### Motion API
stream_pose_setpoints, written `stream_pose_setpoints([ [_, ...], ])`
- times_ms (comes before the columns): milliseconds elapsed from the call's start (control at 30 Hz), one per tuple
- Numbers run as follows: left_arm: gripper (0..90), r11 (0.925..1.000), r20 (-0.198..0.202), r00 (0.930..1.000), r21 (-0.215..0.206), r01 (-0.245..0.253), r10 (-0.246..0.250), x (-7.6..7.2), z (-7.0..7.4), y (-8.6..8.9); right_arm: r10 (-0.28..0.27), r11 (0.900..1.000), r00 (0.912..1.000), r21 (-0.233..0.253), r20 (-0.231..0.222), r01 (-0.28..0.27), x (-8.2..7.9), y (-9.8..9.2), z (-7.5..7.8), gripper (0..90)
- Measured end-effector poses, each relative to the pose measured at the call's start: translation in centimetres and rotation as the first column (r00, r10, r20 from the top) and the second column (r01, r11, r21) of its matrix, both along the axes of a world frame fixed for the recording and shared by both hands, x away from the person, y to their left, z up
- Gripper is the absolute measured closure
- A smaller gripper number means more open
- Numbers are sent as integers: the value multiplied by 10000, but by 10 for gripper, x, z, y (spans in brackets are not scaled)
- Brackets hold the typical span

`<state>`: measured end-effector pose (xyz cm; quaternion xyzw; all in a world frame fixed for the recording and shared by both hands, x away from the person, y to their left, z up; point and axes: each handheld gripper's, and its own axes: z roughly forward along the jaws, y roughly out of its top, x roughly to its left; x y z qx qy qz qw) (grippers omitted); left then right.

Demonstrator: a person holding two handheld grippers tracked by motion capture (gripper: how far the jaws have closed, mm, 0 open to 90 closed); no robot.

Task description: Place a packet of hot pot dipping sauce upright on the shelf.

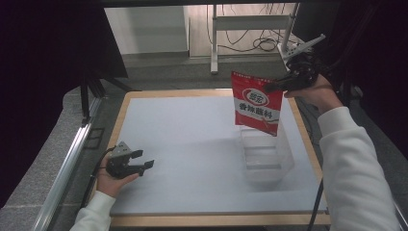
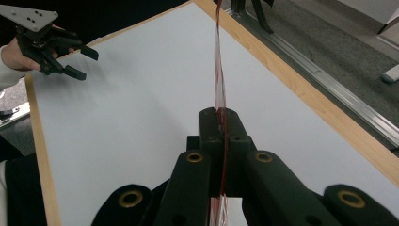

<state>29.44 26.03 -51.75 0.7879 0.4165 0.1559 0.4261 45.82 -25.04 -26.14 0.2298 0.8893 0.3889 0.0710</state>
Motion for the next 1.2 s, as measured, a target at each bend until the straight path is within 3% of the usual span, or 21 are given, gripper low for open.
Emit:
stream_pose_setpoints([
  [267, 323, 9998, -2, 9998, -31, -213, 213, 3, 0, 2, 52, 9997, 10000, 238, 12, -52, 14, -23, -9, 891],
  [433, 323, 9998, -41, 9998, 16, -209, 209, 3, 0, 1, 146, 9999, 9996, 56, 224, -147, 24, -26, -19, 890],
  [733, 323, 9999, -46, 9999, 60, -158, 159, 3, -1, 0, 446, 9988, 9975, 172, 556, -456, 32, -32, -36, 889],
  [1100, 322, 10000, -44, 10000, 37, -37, 37, 4, -1, -1, -135, 9996, 9998, 251, 142, 132, 37, -42, -65, 882],
  [1167, 322, 10000, -51, 10000, 38, 25, -25, 5, -1, -2, -475, 9983, 9989, 340, 32, 474, 38, -45, -69, 815],
  [1200, 322, 10000, -54, 10000, 36, 47, -46, 5, -1, -2, -648, 9975, 9977, 294, 204, 642, 38, -46, -69, 750],
])
